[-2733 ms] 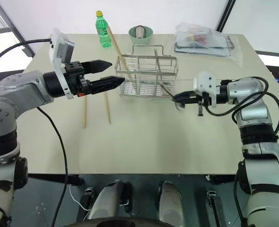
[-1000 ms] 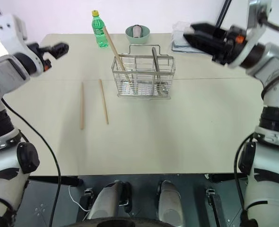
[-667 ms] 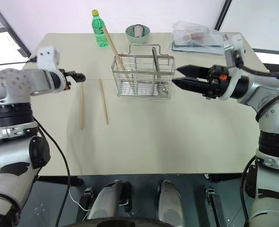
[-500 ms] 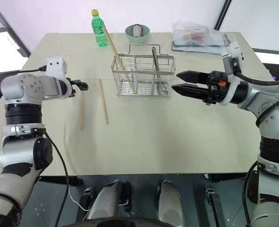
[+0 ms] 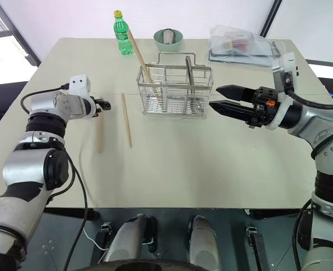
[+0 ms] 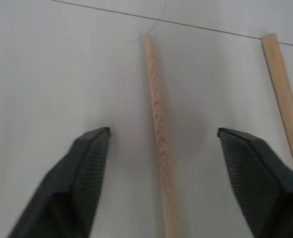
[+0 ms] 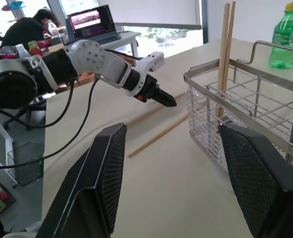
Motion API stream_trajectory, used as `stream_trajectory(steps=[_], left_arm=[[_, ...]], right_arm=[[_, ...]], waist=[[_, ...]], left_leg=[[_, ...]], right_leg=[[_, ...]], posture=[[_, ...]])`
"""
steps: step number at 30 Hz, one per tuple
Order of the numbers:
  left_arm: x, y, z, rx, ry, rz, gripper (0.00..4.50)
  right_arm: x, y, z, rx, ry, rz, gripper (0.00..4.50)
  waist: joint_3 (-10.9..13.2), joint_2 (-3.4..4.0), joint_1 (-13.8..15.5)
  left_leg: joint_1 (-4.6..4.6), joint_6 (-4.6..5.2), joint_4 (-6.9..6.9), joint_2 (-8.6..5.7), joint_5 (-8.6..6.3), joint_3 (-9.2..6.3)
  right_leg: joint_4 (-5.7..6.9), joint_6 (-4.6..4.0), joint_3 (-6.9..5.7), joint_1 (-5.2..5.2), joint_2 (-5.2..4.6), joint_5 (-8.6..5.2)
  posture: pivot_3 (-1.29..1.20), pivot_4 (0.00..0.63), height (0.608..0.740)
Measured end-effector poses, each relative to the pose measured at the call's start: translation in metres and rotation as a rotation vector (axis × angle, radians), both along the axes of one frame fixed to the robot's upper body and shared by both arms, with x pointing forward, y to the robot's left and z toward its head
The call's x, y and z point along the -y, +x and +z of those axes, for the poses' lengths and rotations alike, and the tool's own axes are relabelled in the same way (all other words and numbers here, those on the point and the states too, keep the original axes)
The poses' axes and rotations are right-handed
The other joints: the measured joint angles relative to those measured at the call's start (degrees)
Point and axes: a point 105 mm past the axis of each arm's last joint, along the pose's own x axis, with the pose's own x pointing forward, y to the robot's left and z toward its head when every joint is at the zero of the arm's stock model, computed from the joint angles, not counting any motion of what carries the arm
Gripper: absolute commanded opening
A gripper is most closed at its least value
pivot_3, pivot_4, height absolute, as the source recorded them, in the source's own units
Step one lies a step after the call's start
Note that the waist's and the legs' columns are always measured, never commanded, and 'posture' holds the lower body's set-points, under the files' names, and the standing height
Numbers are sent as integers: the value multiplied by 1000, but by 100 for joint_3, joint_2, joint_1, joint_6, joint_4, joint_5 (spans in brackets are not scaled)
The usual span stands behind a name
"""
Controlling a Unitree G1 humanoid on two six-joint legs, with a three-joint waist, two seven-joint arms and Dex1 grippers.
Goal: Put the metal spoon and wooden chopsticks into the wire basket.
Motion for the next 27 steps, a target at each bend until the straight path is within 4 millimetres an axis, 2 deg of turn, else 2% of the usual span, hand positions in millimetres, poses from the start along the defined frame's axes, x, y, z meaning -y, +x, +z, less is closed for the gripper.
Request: stream_trajectory(steps=[4,11,13,16,18,20,22,23,25,27], left_arm=[[-2,1,-1,4,-3,11,144],[-10,1,0,19,-21,54,64],[-19,5,13,85,-23,96,64],[-28,13,50,276,-29,144,64],[-34,16,95,490,-84,189,64],[-31,12,158,757,-188,206,64],[-16,-5,230,1027,-301,165,64],[-7,-16,258,1127,-337,131,64],[18,-26,287,1232,-417,49,64],[43,-24,288,1246,-468,-21,64]], right_arm=[[0,0,0,2,1,-6,3039],[0,1,1,5,2,-6,3039],[0,2,4,11,5,-6,3039],[2,4,6,9,17,-12,3039],[3,5,6,1,21,-17,3039],[4,5,5,-12,19,-21,3039],[3,5,7,-11,16,-18,3039],[2,5,9,-9,16,-15,3039],[3,6,8,-21,17,-23,3039],[2,7,7,-27,21,-30,3039]], waist=[[0,0,5],[1,-2,-8],[7,-11,-10],[10,-18,-10],[18,-30,-5],[29,-50,12],[32,-55,26],[31,-54,25],[28,-54,33],[28,-54,57]], left_leg=[[-1,3,1,-1,-2,0],[-2,4,0,1,-2,0],[-8,4,0,1,-2,0],[-11,2,0,2,-1,0],[-16,-2,1,2,1,-1],[-33,-16,5,1,10,-7],[-45,-19,15,-4,11,-7],[-43,-14,15,-7,8,-5],[-29,-7,14,-8,5,-2],[-14,4,14,-8,0,0]], right_leg=[[-1,0,0,1,-2,0],[0,0,0,-2,0,0],[2,0,0,-9,0,1],[1,-1,0,-11,-1,2],[-1,-2,-1,-13,-3,3],[-5,-4,-10,-17,-6,5],[-12,-2,-15,-16,-13,6],[-16,-1,-15,-12,-14,6],[-22,2,-16,5,-12,7],[-20,4,-15,15,-10,7]], posture=[[0,150,707],[0,150,707],[0,150,707],[0,150,707],[0,150,707],[0,150,707],[0,150,707],[0,150,707],[0,150,707],[0,150,707]])
